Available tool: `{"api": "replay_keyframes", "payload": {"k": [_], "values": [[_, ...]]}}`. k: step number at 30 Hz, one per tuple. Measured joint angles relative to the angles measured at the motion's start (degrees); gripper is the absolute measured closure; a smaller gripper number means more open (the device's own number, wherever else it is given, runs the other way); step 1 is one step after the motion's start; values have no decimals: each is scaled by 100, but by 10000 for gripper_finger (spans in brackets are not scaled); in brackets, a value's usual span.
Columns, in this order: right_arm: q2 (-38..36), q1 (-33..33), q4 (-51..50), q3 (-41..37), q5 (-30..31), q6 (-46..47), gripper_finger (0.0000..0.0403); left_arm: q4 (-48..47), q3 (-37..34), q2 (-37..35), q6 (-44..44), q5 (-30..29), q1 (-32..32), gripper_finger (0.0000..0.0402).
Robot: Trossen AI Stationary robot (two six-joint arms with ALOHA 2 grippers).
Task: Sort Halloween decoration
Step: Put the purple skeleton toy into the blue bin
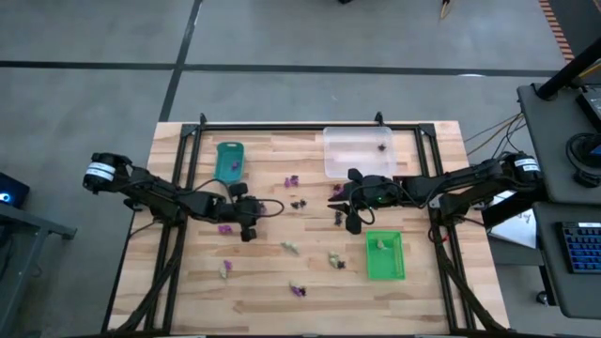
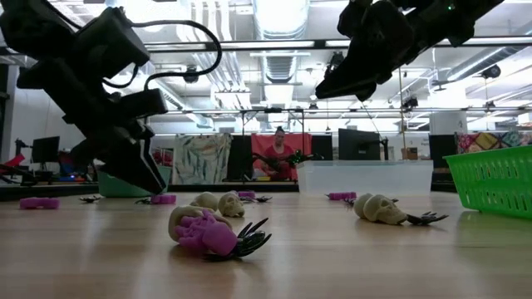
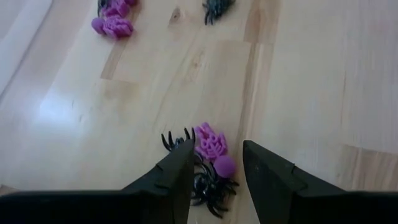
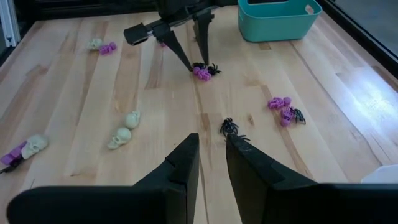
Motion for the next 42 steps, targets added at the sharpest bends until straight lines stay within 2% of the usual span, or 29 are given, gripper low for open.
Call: {"api": "replay_keyframes", "payload": {"k": [11,28,32,42], "values": [[-2,0,1,0,0,5,330,221,-100,1,11,-165,0,280],[-4,0,30,-2,0,10,330,609,-49,661,10,-193,-7,282],[-4,0,56,-2,0,4,330,585,-34,662,61,-168,-7,297],[-4,0,84,-2,0,1,330,579,-33,664,75,-117,-7,362]]}}
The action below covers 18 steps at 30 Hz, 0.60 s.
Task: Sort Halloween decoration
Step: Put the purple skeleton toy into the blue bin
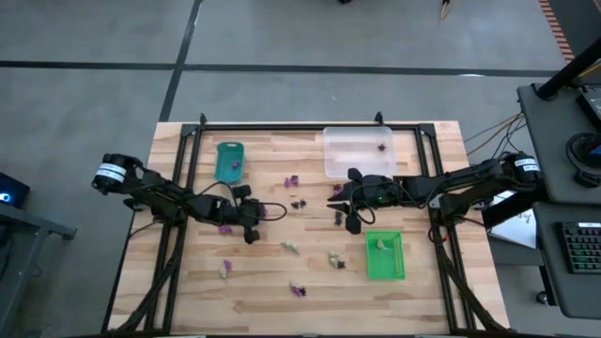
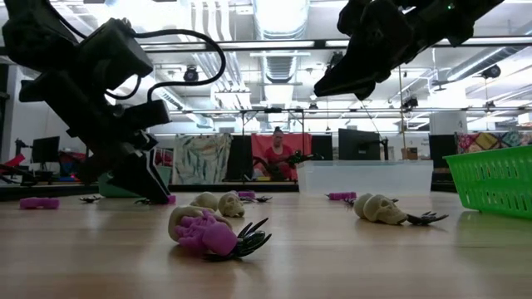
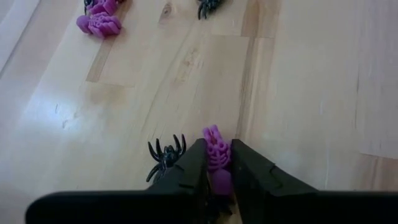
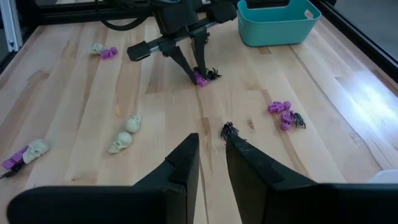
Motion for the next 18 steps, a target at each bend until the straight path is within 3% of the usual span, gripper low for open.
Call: {"api": "replay_keyframes", "payload": {"k": [11,18], "values": [[0,0,0,0,0,7,330,-209,180,-295,51,79,9,365],[0,0,1,0,-2,9,330,-1119,678,-724,250,45,13,365]]}}
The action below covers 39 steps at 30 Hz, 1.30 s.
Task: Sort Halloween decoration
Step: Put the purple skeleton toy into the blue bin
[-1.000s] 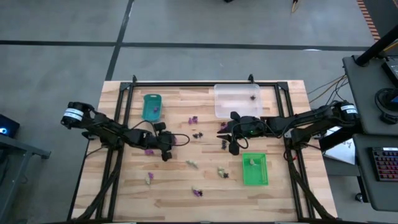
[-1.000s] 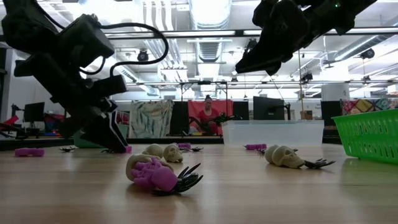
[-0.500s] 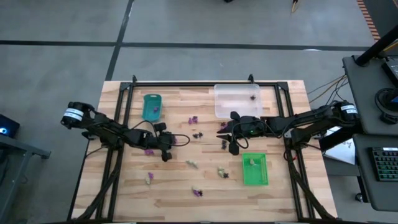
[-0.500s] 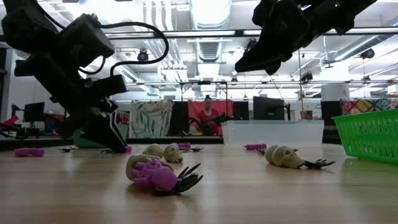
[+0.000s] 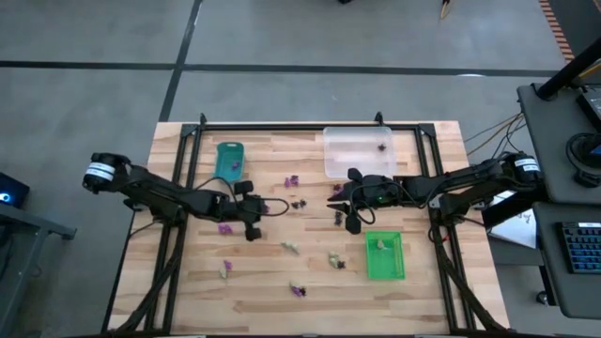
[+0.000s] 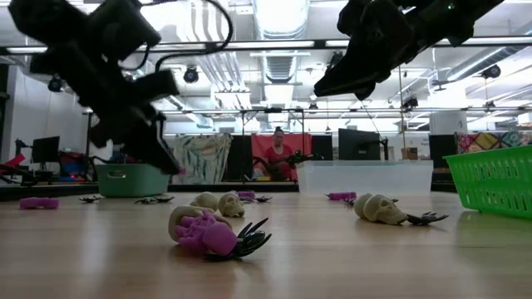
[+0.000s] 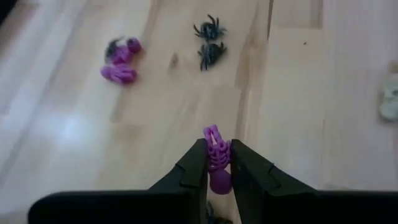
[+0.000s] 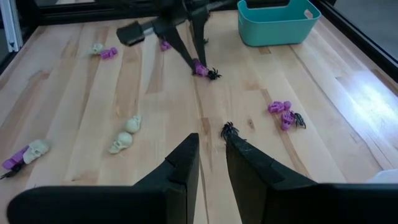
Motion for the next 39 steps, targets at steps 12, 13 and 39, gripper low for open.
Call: {"api": "replay_keyframes", "payload": {"k": [12,13,39], "values": [[0,0,75,0,0,9,330,-1888,845,-1091,990,-346,756,365],[0,0,93,0,0,36,330,-1970,865,-1193,1062,-351,873,365],[0,-179,516,397,657,-546,330,-2536,538,-1842,141,-293,3725,365]]}}
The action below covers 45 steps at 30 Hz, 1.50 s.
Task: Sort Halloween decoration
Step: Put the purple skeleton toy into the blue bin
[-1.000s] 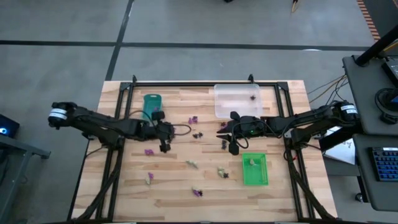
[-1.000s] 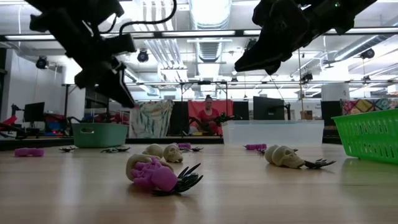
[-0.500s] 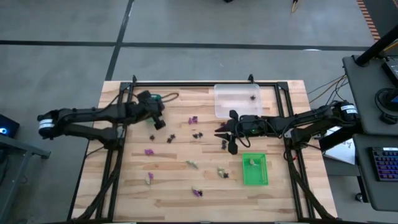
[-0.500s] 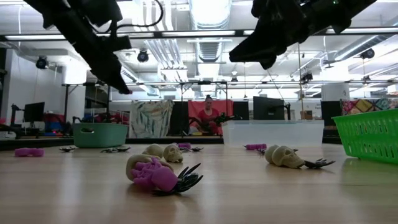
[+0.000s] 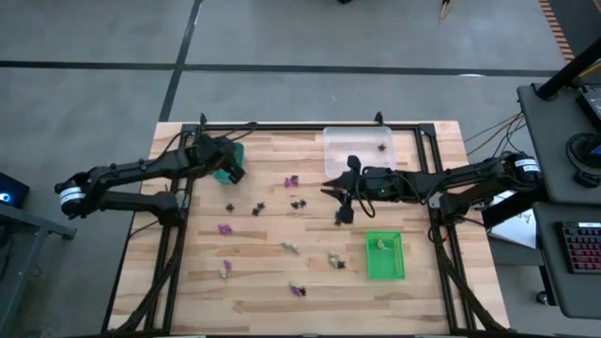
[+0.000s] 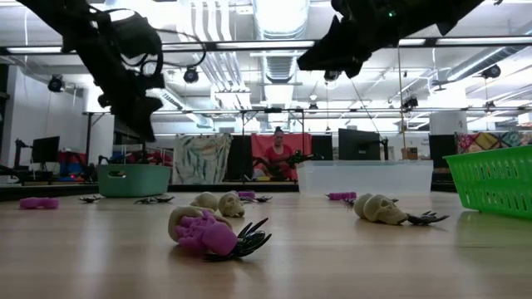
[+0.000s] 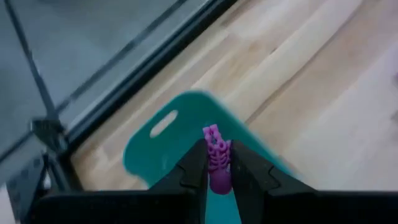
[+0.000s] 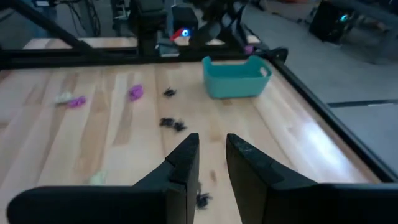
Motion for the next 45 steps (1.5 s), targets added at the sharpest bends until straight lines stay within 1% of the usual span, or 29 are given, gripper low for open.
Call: {"api": "replay_keyframes", "payload": {"k": [3,6,14,24,37,45], "values": [[0,-135,-1,91,-6,-174,330,-221,-5,50,-230,249,186,365],[0,-291,9,149,2,-329,330,-202,4,150,-265,476,233,365],[0,-604,-26,165,-1,-372,330,-197,30,741,-222,467,554,365],[0,-667,-54,165,-12,-370,330,-97,35,1432,-37,463,849,365],[0,-664,-225,165,-12,-295,330,-28,37,1759,-2,454,907,365],[0,-664,-228,165,-60,-297,330,-10,37,1781,-11,343,907,346]]}}
